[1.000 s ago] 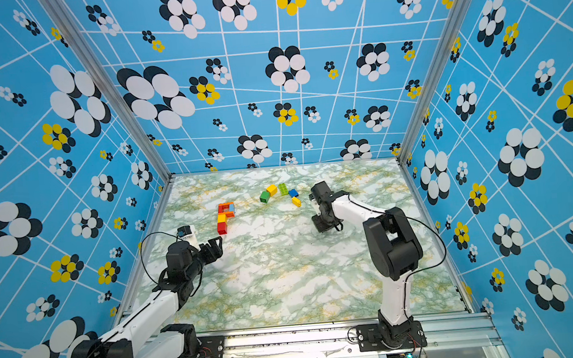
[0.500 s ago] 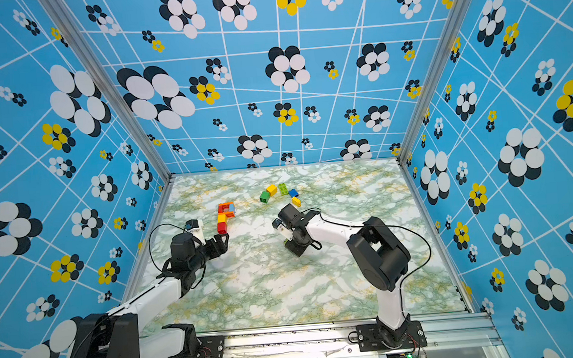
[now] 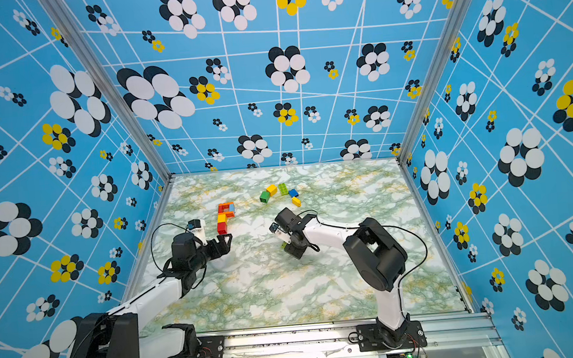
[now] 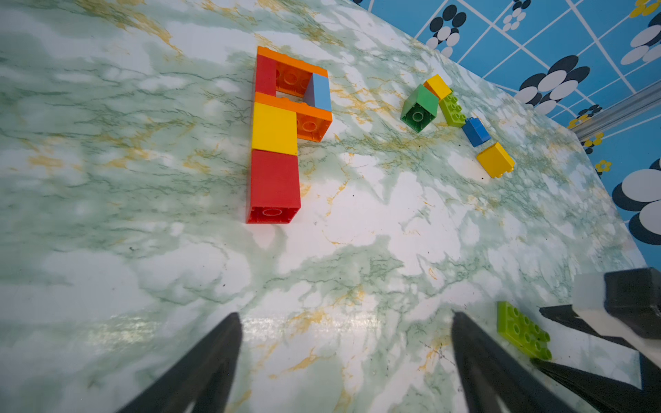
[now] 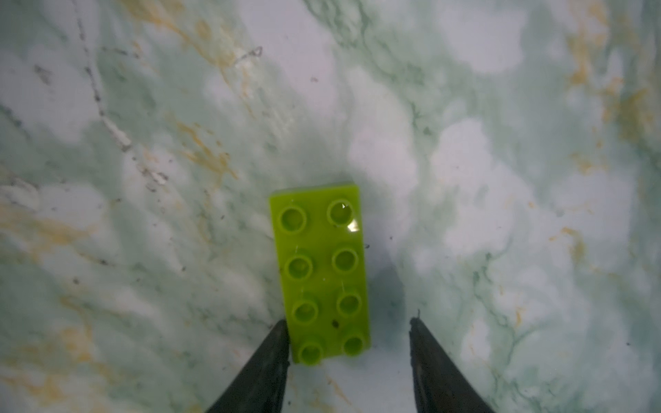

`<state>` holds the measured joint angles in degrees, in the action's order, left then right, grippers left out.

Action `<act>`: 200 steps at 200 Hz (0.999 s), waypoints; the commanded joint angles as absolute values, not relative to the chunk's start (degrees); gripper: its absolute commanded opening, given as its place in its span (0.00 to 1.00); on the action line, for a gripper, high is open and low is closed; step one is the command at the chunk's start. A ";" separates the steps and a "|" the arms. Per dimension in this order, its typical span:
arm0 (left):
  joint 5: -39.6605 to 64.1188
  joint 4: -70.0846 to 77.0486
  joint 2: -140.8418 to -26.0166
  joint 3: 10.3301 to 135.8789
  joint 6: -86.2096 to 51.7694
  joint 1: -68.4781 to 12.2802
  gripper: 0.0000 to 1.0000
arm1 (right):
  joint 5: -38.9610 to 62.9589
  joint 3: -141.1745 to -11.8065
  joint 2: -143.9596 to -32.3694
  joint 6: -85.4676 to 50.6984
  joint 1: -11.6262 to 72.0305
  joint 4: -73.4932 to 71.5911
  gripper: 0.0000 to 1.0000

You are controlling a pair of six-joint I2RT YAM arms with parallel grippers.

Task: Assemble the letter p with lego
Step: Place the lego brick at the center of the board, then pick up the lego brick from the center of the board.

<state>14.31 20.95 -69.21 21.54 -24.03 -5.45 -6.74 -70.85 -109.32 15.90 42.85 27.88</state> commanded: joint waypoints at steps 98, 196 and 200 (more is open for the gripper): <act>6.58 13.11 -61.02 24.73 -18.95 -16.76 0.99 | -0.33 -70.83 -99.55 -7.05 30.56 18.90 0.60; 8.34 13.52 -54.81 20.01 -23.24 -11.70 0.99 | 2.68 -98.75 -121.52 -1.57 27.03 27.78 0.52; 8.43 13.68 -54.68 19.89 -23.05 -11.69 0.99 | 2.44 -100.14 -122.57 -0.45 26.94 29.00 0.51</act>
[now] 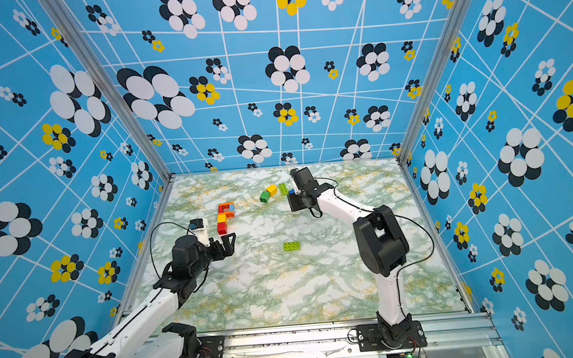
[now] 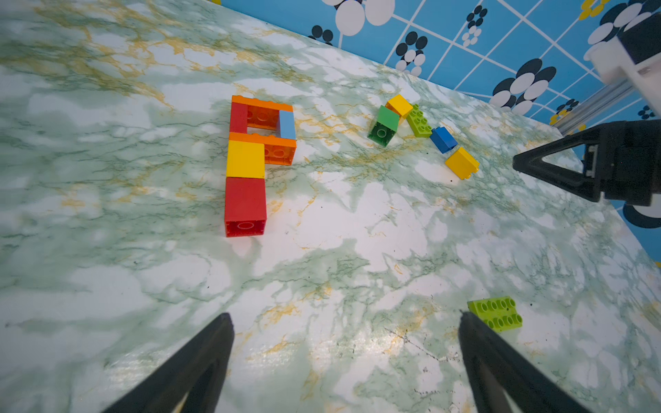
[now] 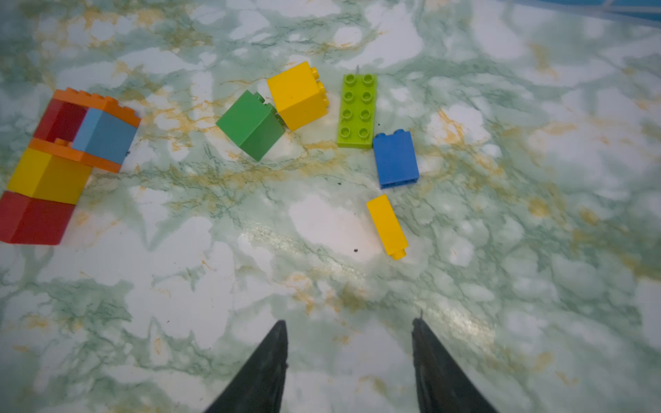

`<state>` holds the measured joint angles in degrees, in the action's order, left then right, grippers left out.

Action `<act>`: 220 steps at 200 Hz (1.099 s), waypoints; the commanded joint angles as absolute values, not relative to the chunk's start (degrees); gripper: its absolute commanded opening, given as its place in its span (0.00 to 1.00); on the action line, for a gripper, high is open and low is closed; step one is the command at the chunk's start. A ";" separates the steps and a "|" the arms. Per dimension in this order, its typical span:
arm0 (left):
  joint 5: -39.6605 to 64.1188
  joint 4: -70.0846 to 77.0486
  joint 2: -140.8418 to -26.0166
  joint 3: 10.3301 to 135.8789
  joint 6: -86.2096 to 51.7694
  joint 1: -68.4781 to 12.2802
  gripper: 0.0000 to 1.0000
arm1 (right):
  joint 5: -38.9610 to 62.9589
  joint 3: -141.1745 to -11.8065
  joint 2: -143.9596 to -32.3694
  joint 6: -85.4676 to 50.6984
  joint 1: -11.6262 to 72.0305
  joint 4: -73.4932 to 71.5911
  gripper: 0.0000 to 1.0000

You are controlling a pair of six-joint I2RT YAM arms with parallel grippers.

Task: Assemble the letter p with lego
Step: Pick up the lego brick from the center of the board.

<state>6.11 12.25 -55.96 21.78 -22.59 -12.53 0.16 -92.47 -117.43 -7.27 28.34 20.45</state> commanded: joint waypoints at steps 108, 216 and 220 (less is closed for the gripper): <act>8.86 15.50 -55.75 19.49 -22.24 -11.16 0.99 | -0.42 -118.74 -137.76 5.69 26.17 40.72 0.36; 8.50 15.82 -58.00 20.21 -22.01 -11.11 0.99 | -2.20 -114.85 -135.74 3.01 26.72 37.37 0.16; 8.49 15.74 -58.07 20.30 -21.91 -11.09 0.99 | -2.11 -114.51 -135.44 2.76 26.72 37.11 0.15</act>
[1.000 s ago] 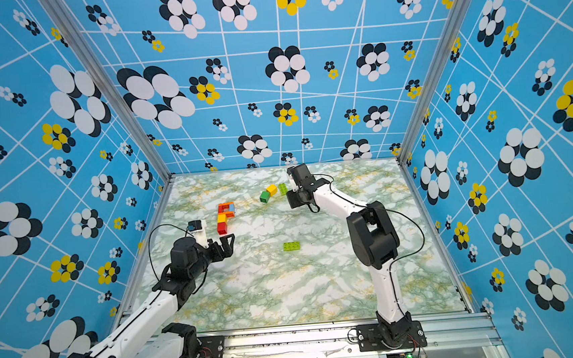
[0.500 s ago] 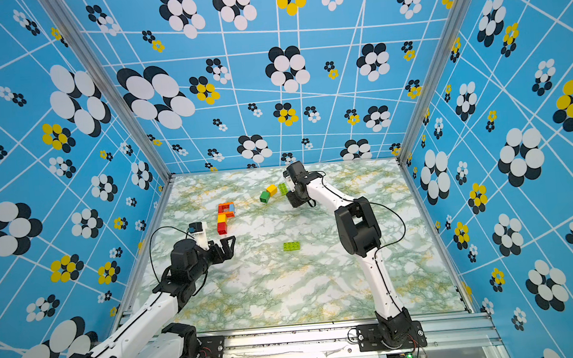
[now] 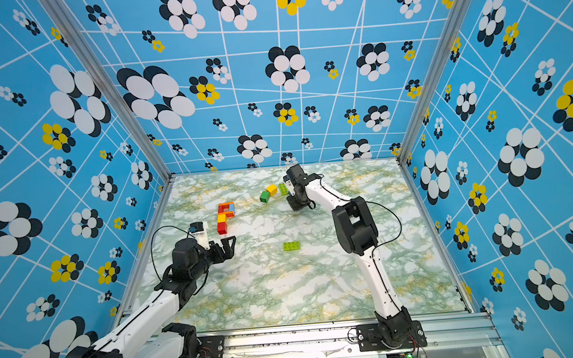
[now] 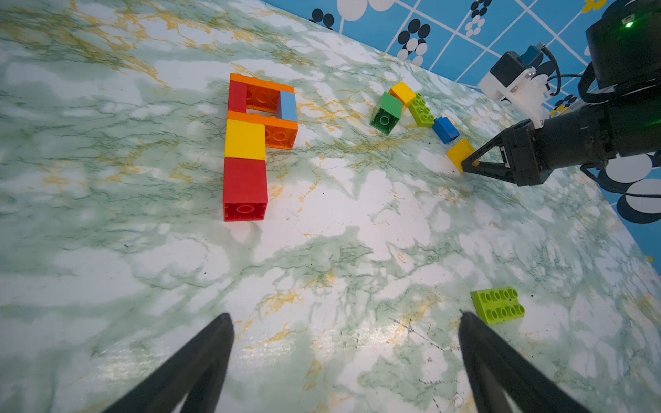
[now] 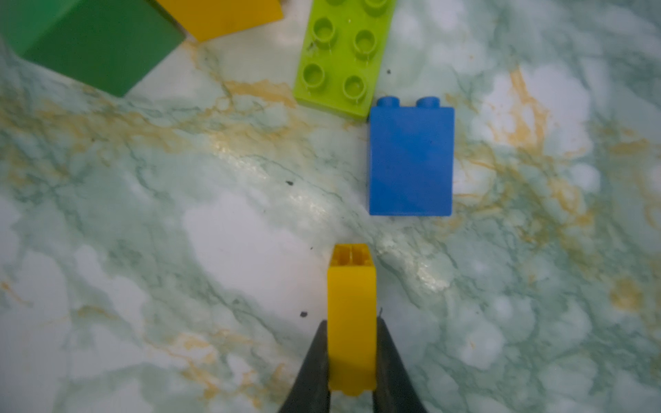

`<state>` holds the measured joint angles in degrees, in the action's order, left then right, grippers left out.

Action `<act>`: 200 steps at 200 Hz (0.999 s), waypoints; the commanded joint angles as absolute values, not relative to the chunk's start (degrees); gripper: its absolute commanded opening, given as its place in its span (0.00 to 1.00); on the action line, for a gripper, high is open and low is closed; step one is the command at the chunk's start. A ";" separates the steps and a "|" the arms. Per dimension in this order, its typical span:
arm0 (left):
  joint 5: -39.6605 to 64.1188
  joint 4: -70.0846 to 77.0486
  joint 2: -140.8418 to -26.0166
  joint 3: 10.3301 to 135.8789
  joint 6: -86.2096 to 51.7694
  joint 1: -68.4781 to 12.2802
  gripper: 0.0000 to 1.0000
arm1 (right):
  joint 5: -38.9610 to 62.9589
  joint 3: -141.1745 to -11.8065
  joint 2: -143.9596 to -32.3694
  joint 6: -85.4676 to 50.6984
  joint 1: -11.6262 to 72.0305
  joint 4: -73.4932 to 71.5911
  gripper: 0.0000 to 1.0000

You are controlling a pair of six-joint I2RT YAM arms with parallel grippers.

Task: Assemble the letter p with lego
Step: Pick up the lego brick from the center of the board, then adjust the lego brick at the center of the board.

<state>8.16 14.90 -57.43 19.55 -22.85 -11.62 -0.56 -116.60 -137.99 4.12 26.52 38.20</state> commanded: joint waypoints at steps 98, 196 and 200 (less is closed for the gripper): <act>10.32 15.74 -62.05 22.07 -20.78 -12.47 0.96 | 6.40 -93.35 -117.02 -4.57 27.74 31.16 0.13; 8.92 15.12 -61.89 22.28 -20.04 -13.60 0.96 | 1.43 -66.58 -102.22 -4.84 34.56 32.49 0.13; 8.88 15.12 -61.76 22.17 -20.08 -13.62 0.97 | 1.34 -66.25 -102.13 -4.96 34.70 32.41 0.13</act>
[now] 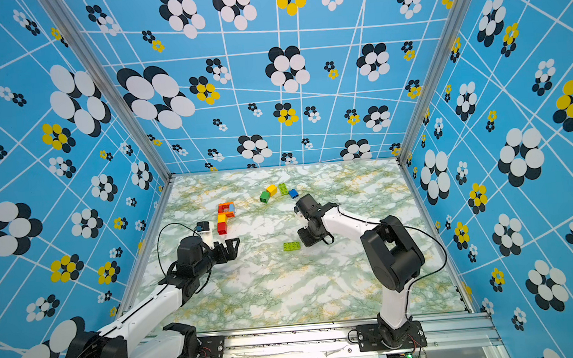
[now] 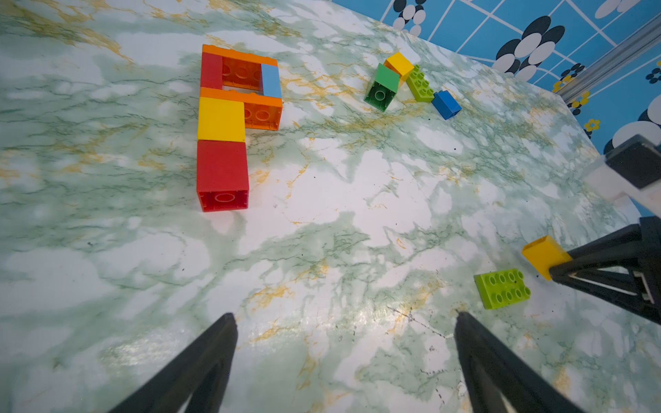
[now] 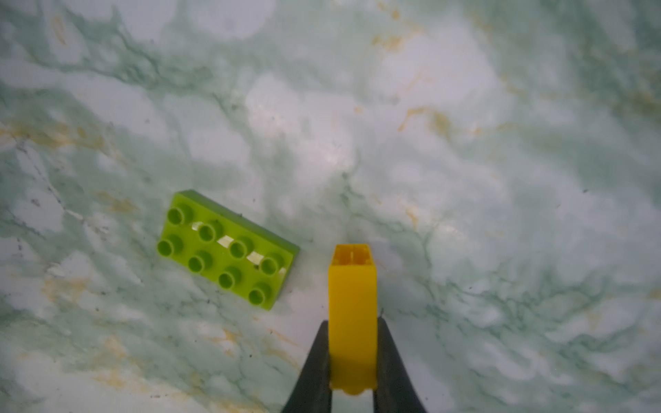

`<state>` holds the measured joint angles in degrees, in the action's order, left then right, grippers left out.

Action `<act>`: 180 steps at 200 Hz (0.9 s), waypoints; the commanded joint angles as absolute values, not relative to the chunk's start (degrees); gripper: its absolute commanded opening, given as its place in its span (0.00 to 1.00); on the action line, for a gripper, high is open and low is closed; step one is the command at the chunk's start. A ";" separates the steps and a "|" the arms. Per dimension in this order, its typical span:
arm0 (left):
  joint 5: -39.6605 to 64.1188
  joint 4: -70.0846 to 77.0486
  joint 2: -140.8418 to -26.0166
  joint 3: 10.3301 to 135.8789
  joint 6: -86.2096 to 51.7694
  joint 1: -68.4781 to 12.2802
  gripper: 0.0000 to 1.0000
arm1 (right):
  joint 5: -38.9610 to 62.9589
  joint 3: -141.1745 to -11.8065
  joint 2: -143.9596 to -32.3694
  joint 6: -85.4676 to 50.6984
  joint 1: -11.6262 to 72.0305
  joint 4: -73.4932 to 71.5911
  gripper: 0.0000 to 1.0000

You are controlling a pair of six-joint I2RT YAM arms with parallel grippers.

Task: Assemble the letter p with lego
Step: Adjust the lego brick at the center of the board.

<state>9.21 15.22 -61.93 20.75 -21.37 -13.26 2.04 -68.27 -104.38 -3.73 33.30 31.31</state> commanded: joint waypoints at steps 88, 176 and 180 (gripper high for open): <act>8.67 14.94 -61.52 22.19 -19.98 -13.89 0.97 | -1.14 -59.42 -98.45 -6.33 35.31 26.37 0.33; 8.35 14.85 -61.77 22.26 -19.82 -14.15 0.97 | 0.11 -58.29 -97.35 -8.96 34.96 21.07 0.37; 8.35 14.85 -61.77 22.30 -19.81 -14.22 0.97 | 0.13 -58.67 -97.91 -9.12 34.85 21.20 0.36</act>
